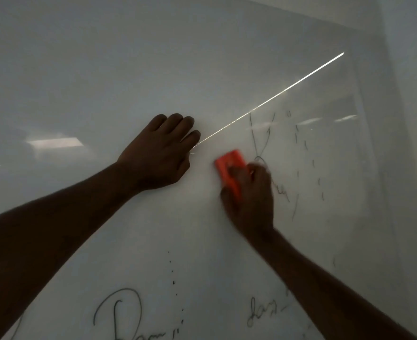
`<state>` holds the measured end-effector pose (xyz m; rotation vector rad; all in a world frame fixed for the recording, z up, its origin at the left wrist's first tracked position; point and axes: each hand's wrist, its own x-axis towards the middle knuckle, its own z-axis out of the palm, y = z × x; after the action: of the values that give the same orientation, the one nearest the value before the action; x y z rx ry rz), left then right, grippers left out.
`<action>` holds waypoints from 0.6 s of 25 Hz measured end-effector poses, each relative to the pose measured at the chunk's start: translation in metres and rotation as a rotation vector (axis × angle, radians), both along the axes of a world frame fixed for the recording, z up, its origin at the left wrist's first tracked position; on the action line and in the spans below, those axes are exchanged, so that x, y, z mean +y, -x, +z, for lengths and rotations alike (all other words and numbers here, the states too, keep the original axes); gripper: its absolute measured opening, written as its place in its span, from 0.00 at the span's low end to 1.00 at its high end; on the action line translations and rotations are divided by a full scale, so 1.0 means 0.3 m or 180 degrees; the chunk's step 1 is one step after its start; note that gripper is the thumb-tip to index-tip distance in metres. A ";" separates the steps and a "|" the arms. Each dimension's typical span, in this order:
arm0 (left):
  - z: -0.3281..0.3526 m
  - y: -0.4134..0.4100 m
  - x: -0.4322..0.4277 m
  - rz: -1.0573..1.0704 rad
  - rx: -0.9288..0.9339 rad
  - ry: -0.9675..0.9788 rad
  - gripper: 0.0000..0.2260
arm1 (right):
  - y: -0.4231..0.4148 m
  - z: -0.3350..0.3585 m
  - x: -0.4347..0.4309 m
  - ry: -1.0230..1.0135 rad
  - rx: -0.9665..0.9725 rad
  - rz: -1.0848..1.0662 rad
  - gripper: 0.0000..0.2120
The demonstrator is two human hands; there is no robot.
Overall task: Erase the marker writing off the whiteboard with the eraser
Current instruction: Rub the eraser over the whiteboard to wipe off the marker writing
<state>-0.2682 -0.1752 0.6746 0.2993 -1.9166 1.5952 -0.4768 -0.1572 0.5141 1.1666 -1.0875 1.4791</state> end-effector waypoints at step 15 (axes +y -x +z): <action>0.118 0.275 0.057 0.0062 0.0305 0.0008 0.14 | 0.237 0.056 0.037 -0.0393 0.1351 -0.0167 0.23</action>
<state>-0.3506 -0.1582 0.7101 0.3876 -1.8440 1.5671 -0.5479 -0.1461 0.5310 1.4468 -0.9136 1.0685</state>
